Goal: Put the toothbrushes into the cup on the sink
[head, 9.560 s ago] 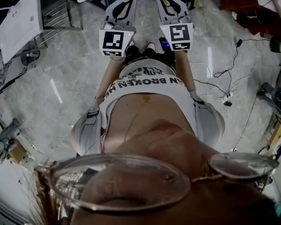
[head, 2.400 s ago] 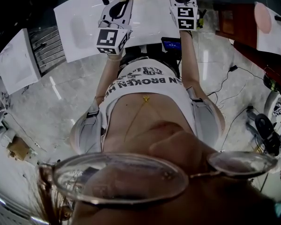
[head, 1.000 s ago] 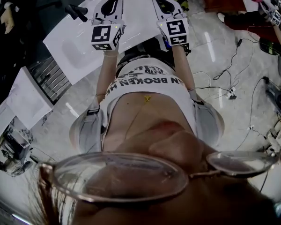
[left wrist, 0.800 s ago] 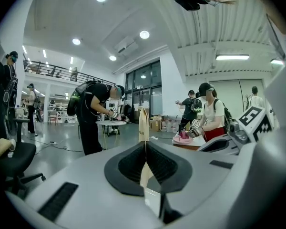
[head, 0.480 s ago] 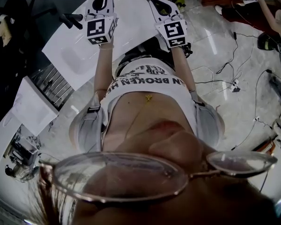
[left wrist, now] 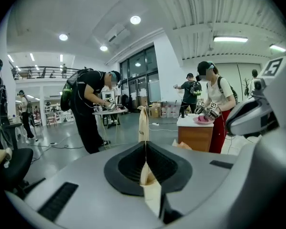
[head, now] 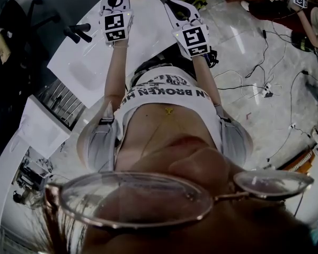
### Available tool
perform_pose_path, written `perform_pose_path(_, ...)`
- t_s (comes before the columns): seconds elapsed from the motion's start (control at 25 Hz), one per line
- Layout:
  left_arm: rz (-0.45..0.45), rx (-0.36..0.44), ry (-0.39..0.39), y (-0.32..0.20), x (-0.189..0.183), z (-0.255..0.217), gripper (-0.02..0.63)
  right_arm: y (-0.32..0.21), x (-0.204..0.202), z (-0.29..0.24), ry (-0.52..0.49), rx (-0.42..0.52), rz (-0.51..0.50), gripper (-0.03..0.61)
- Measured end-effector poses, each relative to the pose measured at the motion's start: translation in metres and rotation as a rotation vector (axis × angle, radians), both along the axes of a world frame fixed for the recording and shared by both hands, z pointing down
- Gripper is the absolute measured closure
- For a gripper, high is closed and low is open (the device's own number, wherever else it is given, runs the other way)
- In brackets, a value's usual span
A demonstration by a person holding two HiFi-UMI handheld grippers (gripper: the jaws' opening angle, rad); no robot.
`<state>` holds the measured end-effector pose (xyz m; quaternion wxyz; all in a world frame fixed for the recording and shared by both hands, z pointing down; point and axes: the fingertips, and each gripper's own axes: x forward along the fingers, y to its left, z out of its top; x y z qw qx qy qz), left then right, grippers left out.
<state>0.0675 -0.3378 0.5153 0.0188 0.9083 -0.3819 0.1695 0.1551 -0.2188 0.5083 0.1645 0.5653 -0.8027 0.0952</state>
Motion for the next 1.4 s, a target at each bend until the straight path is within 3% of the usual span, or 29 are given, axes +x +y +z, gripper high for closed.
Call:
perform_pose_path(0.24,0.026,-0.087,-0.049,-0.003,0.01,0.044,0.597,-0.007,0.0,0.007,-0.003,-0.019,-0.003,0.541)
perform_pose_path(0.4,0.043,-0.142,-0.023,-0.001,0.014,0.058,0.597,-0.01,0.001,0.009,-0.002,-0.023,-0.005,0.541)
perform_pose_path(0.84,0.055,-0.169,0.054,0.016,0.01,0.05,0.594,-0.011,-0.012,0.007,0.0,-0.017,-0.04,0.541)
perform_pose_path(1.08,0.058,-0.164,0.103,0.036,0.007,0.031,0.528,-0.009,-0.021,0.004,0.003,-0.013,-0.065,0.541)
perform_pose_path(1.4,0.049,-0.169,0.178,0.072,0.003,0.007,0.526,-0.007,-0.034,-0.003,0.003,0.007,-0.107,0.541)
